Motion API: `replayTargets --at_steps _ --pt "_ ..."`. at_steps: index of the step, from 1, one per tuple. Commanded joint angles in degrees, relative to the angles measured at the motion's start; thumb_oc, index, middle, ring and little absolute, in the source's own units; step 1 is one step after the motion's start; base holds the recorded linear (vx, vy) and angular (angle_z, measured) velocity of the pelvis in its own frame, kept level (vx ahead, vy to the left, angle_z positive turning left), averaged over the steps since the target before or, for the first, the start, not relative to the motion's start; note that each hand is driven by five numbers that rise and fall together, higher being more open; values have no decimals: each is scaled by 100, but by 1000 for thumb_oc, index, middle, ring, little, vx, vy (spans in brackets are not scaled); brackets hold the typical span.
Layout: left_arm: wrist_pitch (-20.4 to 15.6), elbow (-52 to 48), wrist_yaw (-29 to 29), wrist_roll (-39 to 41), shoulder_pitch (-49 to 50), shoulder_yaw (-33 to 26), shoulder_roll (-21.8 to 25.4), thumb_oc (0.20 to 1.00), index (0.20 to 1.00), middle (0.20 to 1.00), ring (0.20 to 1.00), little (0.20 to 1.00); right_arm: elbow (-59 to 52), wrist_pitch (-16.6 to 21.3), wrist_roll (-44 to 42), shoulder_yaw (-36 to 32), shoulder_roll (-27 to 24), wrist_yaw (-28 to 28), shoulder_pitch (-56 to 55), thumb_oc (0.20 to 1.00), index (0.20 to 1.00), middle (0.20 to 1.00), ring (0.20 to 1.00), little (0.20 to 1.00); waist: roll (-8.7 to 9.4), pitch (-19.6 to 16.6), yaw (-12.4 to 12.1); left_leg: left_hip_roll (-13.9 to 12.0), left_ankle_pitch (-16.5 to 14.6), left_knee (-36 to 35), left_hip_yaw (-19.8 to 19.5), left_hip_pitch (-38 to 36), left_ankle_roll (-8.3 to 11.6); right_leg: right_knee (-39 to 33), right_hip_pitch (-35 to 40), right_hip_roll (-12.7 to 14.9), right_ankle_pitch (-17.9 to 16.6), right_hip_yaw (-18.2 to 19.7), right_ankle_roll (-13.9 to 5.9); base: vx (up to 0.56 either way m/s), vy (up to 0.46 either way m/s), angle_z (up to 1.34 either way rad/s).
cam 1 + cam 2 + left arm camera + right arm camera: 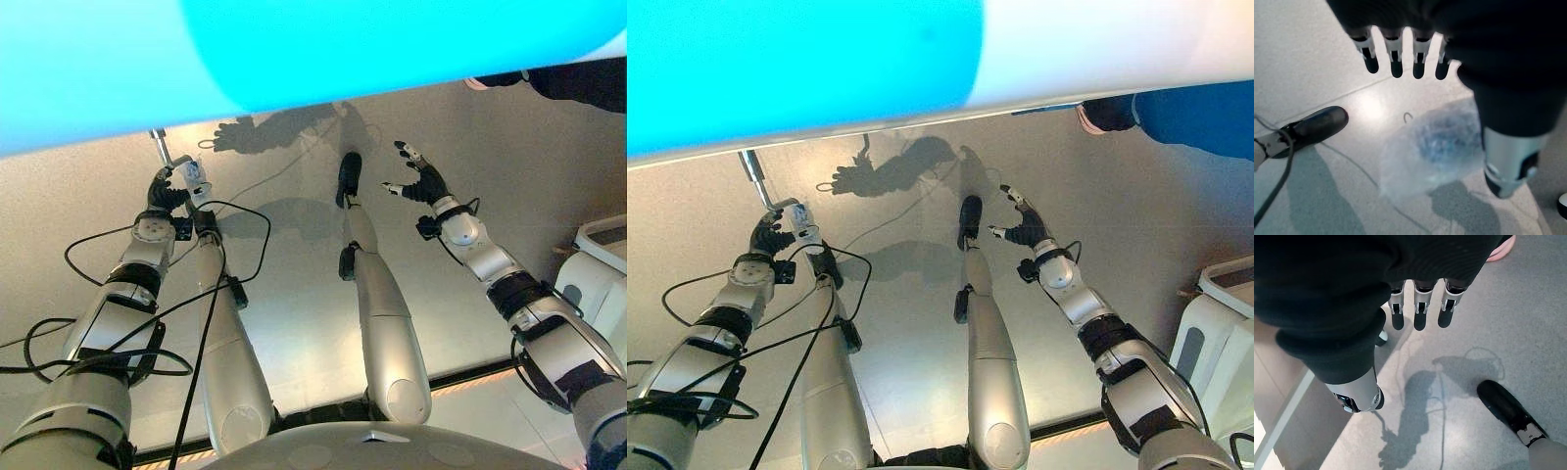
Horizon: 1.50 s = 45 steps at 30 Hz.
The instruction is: Raise the hospital bed
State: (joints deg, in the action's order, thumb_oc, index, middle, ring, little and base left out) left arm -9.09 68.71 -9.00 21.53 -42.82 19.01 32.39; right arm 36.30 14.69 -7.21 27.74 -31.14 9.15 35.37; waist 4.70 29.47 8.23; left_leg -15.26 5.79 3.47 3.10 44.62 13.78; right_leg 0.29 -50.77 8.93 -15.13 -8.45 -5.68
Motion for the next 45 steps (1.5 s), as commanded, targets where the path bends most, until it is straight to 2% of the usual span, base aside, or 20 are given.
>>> replayTargets --at_steps 1,19,45 --pt "34 53 65 156 99 -53 44 1000 1000 1000 1000 1000 -189 131 93 83 -136 1 -27 1000 1000 1000 1000 1000 219 32 -67 194 626 -62 -112 549 -463 601 -24 -80 590 163 -397 0 0 0" --pt "63 -85 117 167 237 37 -201 1000 1000 1000 1000 1000 -197 80 157 118 -68 26 -62 1000 1000 1000 1000 1000 252 32 -96 177 718 -250 -113 501 -435 583 -7 -88 613 112 -410 1 -2 0" --pt "24 -171 -54 -35 141 9 -131 1000 1000 1000 1000 1000 -295 80 304 139 11 -40 -257 1000 1000 1000 1000 1000 289 32 -87 213 606 -125 -109 519 -489 638 -30 -58 657 110 -411 0 0 0"
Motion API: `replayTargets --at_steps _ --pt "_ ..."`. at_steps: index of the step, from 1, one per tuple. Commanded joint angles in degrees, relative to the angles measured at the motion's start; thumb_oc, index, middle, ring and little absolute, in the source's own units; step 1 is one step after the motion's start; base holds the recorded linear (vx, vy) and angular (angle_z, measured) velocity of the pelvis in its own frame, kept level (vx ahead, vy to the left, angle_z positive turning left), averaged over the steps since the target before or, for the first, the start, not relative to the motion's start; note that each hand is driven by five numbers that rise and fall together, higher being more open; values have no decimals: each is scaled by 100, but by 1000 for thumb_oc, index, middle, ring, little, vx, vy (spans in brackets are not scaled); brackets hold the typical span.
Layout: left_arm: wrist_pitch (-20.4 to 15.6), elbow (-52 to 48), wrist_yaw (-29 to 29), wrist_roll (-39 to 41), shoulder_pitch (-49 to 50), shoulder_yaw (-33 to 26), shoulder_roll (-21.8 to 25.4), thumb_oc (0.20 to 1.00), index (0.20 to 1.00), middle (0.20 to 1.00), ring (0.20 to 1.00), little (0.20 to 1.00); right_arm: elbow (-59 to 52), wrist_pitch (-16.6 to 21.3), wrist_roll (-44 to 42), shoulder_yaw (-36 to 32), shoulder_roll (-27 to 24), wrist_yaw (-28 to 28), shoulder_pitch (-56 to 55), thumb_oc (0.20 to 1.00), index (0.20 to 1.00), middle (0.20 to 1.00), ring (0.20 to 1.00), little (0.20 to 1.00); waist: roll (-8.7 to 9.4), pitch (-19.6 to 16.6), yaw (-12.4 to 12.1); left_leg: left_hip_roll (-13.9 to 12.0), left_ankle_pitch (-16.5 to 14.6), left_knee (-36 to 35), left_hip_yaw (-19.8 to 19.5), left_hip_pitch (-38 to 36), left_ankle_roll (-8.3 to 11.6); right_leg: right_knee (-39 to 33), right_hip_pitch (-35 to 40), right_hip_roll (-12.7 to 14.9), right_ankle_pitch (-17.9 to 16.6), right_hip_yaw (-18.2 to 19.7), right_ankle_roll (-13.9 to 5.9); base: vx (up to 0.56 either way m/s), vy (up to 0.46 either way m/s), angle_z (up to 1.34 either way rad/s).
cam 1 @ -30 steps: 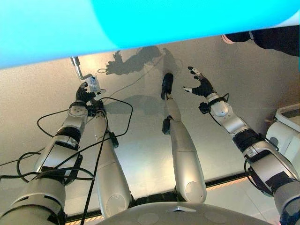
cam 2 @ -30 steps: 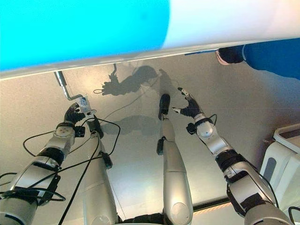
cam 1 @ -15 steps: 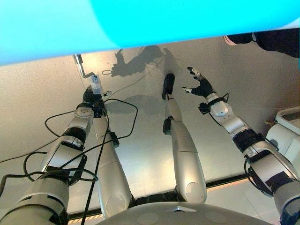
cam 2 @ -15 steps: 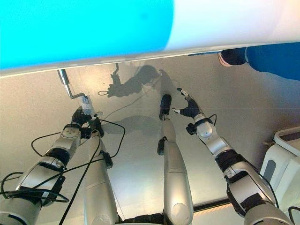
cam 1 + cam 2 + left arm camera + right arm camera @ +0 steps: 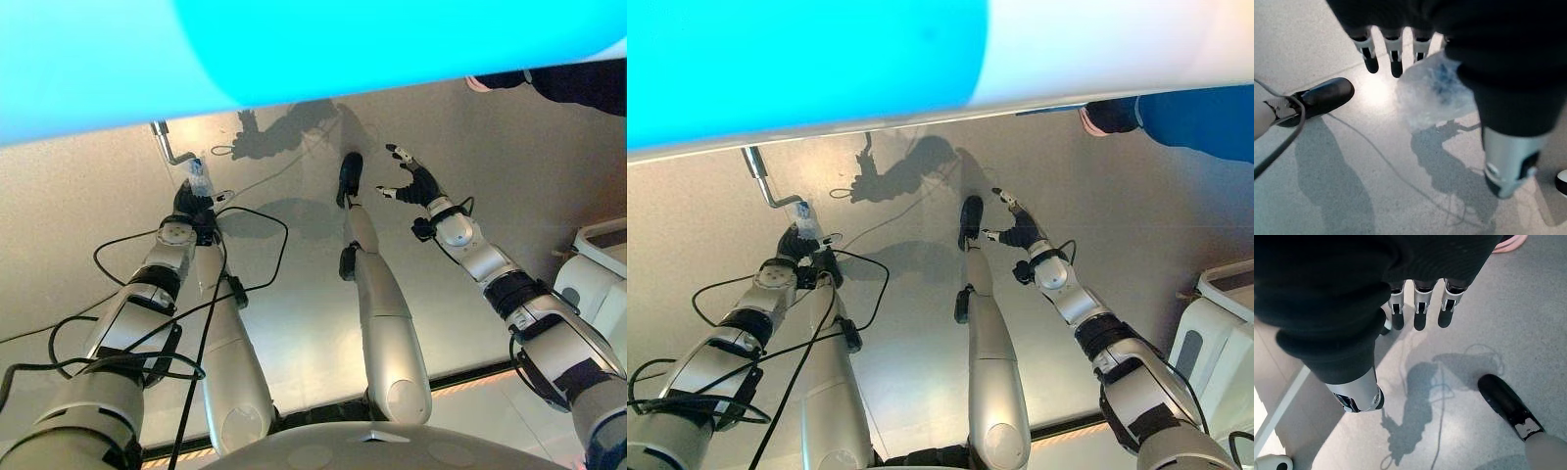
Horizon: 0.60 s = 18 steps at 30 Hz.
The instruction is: Raise the hospital bed
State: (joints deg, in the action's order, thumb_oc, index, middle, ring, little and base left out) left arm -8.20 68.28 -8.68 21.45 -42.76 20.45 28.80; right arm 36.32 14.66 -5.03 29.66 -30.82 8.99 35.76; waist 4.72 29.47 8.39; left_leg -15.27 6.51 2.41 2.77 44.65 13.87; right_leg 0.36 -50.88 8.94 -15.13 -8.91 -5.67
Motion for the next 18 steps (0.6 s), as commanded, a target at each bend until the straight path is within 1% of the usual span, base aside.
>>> replayTargets --at_steps 1,18 --pt "-75 -156 -89 7 134 -162 270 1000 1000 1000 1000 1000 -306 83 90 -55 -19 -43 -322 1000 1000 1000 1000 1000 279 33 -110 219 531 -19 -76 515 -502 631 -13 -63 661 159 -412 0 0 0" --pt "-102 -362 -137 66 5 -90 330 1000 1000 1000 1000 1000 -295 83 83 -88 -37 -55 -384 1000 1000 1000 1000 1000 267 33 -125 237 492 52 -88 549 -518 667 -36 -55 667 161 -406 0 0 0"
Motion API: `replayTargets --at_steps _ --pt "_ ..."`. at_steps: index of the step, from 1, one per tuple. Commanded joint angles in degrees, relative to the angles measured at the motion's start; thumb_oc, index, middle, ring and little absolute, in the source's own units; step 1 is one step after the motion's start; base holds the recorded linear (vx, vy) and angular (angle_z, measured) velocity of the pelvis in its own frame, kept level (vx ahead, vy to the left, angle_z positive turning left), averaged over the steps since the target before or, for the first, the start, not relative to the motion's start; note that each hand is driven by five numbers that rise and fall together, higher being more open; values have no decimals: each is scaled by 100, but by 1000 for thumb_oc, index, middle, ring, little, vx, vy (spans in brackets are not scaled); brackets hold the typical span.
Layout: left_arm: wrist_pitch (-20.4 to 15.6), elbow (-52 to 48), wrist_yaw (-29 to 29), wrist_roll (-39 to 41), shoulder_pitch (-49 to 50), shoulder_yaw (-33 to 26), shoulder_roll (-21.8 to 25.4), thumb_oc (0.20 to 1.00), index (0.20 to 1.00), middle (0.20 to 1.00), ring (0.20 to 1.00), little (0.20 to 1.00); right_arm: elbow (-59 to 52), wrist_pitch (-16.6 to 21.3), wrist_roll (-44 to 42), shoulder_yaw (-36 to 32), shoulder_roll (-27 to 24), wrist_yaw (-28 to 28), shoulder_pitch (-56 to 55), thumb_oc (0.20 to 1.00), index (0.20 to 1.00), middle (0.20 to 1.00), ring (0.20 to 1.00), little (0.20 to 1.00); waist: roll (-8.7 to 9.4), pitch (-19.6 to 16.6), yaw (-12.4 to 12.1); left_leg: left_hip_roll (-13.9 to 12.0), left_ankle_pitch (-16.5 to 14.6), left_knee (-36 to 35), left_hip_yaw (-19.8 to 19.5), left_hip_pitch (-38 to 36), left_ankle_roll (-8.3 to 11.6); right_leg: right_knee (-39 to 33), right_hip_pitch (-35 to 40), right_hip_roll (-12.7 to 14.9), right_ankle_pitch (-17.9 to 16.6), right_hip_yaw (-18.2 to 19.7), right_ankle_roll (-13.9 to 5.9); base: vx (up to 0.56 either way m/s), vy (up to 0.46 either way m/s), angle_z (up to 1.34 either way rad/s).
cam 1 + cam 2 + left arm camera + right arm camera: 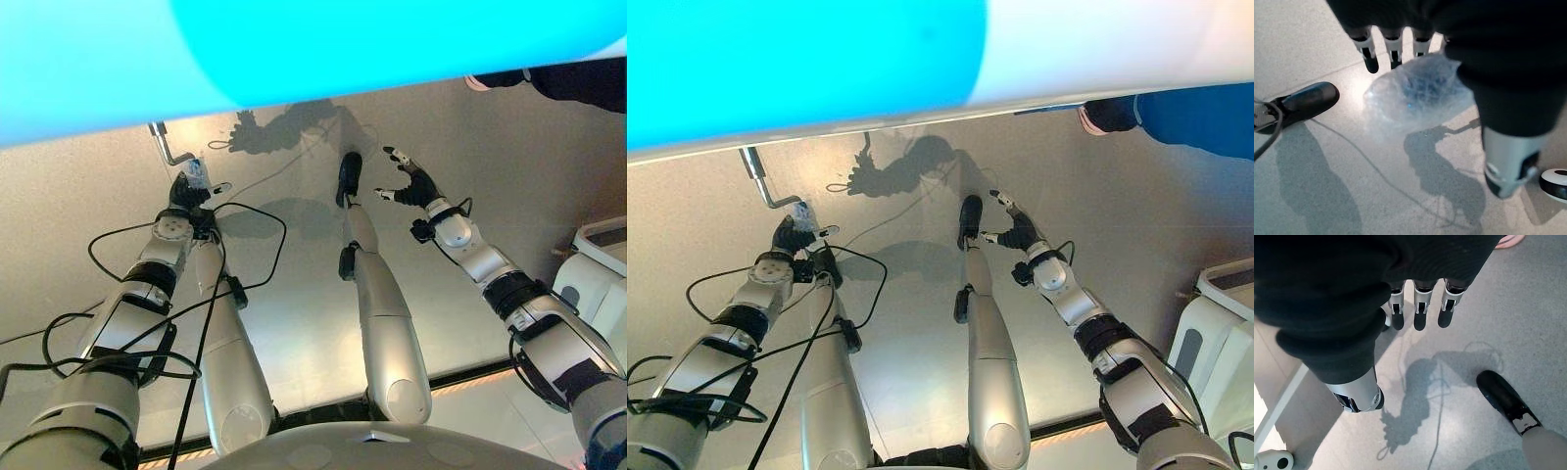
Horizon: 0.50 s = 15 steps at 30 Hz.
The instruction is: Raise the hospital bed
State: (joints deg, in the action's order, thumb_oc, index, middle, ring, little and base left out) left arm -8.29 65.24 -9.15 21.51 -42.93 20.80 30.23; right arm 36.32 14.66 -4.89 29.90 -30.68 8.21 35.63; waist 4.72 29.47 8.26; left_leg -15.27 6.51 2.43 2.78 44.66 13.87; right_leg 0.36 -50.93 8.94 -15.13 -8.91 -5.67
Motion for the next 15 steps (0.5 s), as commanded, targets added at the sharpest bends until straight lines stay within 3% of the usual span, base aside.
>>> replayTargets --at_steps 1,15 --pt "-92 -58 -89 60 23 -125 187 1000 1000 1000 1000 1000 -295 83 70 -111 -50 23 -371 1000 1000 1000 1000 1000 267 33 -112 237 491 51 -89 549 -518 667 -30 -56 667 161 -406 0 0 0" --pt "-94 -133 -101 21 18 -72 187 1000 1000 1000 1000 1000 -275 71 94 -115 -46 30 -388 1000 1000 1000 1000 1000 264 33 -116 240 478 82 -95 571 -536 718 -66 -64 682 175 -398 0 0 0"
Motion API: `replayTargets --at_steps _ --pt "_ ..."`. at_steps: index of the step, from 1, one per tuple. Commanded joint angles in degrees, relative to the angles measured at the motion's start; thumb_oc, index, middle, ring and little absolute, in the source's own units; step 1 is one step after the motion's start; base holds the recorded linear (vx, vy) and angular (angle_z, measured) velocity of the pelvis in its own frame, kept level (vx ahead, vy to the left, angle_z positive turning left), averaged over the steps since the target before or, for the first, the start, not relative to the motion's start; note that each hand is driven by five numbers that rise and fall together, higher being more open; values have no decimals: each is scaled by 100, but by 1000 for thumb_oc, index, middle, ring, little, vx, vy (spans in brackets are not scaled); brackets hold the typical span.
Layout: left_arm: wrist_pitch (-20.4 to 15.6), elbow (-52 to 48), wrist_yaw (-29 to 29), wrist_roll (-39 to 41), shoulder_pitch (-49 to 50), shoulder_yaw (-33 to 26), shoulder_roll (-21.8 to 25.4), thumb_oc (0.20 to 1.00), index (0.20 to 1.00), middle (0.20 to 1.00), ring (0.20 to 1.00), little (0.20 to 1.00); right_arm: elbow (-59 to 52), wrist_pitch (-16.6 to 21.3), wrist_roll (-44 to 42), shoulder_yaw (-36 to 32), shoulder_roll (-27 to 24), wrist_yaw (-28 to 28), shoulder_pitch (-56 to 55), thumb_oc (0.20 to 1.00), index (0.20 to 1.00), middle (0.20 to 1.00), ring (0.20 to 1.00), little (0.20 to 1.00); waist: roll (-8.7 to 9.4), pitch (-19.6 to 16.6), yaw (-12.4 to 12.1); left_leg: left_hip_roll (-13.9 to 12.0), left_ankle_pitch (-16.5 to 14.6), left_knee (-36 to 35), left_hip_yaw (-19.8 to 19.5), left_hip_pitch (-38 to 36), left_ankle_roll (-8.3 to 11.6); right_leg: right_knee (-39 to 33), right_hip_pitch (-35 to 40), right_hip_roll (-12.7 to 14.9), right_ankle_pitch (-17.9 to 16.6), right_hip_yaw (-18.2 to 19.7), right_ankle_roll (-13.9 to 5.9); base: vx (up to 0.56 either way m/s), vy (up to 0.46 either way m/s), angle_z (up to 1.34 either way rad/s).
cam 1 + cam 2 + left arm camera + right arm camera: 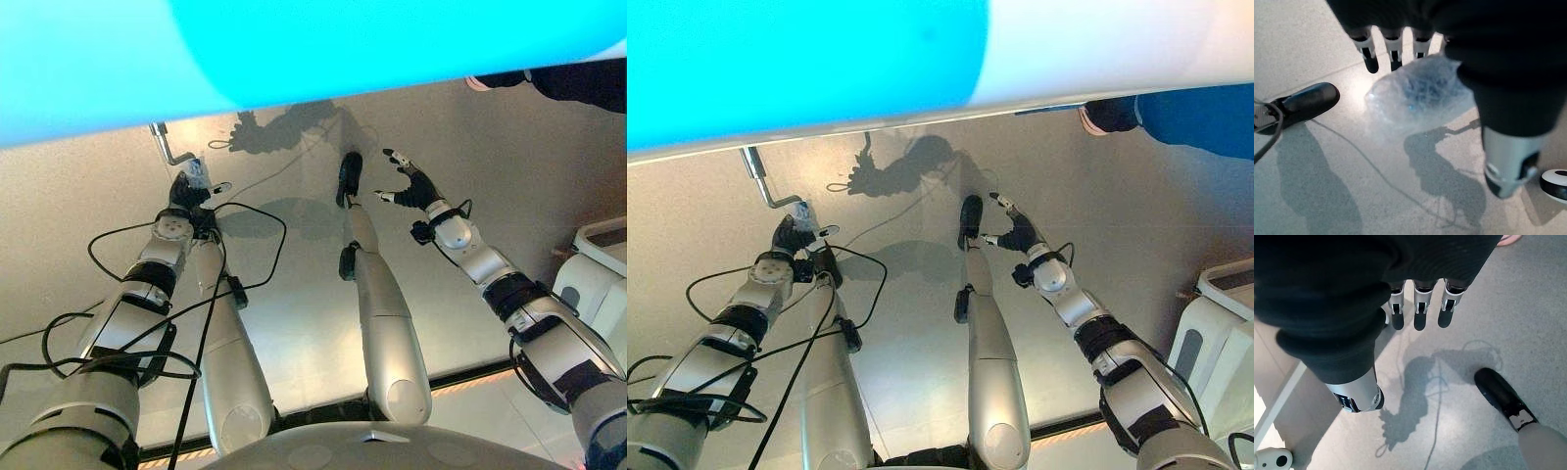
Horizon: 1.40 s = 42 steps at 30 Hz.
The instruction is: Raise the hospital bed
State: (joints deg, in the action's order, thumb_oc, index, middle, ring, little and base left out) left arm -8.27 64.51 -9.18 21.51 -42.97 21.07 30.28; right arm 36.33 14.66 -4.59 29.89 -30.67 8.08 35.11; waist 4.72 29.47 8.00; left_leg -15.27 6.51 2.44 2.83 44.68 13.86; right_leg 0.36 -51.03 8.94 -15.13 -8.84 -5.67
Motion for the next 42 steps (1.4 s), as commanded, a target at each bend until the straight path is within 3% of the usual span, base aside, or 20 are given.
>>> replayTargets --at_steps 1,21,22,23,24,25,26,35,36,37,42 --pt "-97 -61 -105 17 26 -98 180 1000 1000 1000 1000 1000 -278 70 65 -114 -47 41 -341 1000 1000 1000 1000 1000 264 33 -90 239 479 87 -102 573 -535 723 -61 -61 680 166 -396 0 0 0" --pt "-143 -235 -180 -44 51 -91 183 1000 1000 1000 1000 1000 -326 85 78 -140 -24 43 -440 1000 1000 1000 1000 1000 260 33 -108 260 486 98 -124 597 -538 718 -64 -52 663 172 -399 0 0 0" --pt "-148 -245 -166 -21 42 -91 181 805 805 805 805 805 -333 89 73 -140 -20 39 -441 1000 1000 1000 1000 1000 262 33 -110 259 486 104 -122 595 -538 724 -65 -56 663 169 -398 0 0 0" --pt "-146 -241 -156 -25 41 -78 186 498 498 498 498 498 -343 90 72 -140 -24 38 -438 1000 1000 1000 1000 1000 259 33 -112 258 488 96 -118 593 -537 720 -65 -59 664 171 -397 0 0 0" --pt "-148 -241 -154 -28 43 -78 194 438 438 438 438 438 -349 93 71 -138 -32 37 -441 1000 1000 1000 1000 1000 262 33 -111 261 490 90 -117 591 -538 710 -56 -60 664 171 -400 0 0 0" --pt "-149 -244 -161 -29 43 -71 189 256 256 256 256 256 -339 95 72 -135 -32 41 -439 1000 1000 1000 1000 1000 264 33 -108 261 490 86 -118 591 -538 706 -52 -60 664 170 -402 0 0 0" --pt "-151 -239 -157 -40 52 -75 201 200 200 200 200 200 -330 93 70 -138 -27 37 -442 1000 1000 1000 1000 1000 266 33 -108 260 491 82 -116 592 -541 701 -53 -62 666 166 -402 0 0 0" --pt "-148 -260 -154 -49 102 -83 176 200 200 200 200 200 -309 84 98 -130 -29 43 -478 1000 1000 1000 1000 1000 275 33 -110 260 494 66 -118 590 -539 693 -57 -67 665 165 -406 7 0 0" --pt "-147 -261 -157 -42 135 -82 167 200 200 200 200 200 -309 85 98 -114 -23 40 -508 1000 1000 1000 1000 1000 260 33 -118 240 337 50 -153 440 -497 718 74 -86 814 179 -452 0 0 0" --pt "-157 -283 -167 -33 99 -93 178 200 200 200 200 200 -321 88 100 -129 -25 48 -476 1000 1000 1000 1000 1000 273 33 -109 262 495 62 -119 594 -542 700 -72 -65 659 167 -407 0 0 0" --pt "-154 -305 -176 -34 134 -106 173 200 200 200 200 200 -349 81 106 -135 -26 42 -519 1000 1000 1000 1000 1000 266 33 -123 268 502 60 -114 594 -540 712 -82 -51 662 149 -404 -1 0 0"
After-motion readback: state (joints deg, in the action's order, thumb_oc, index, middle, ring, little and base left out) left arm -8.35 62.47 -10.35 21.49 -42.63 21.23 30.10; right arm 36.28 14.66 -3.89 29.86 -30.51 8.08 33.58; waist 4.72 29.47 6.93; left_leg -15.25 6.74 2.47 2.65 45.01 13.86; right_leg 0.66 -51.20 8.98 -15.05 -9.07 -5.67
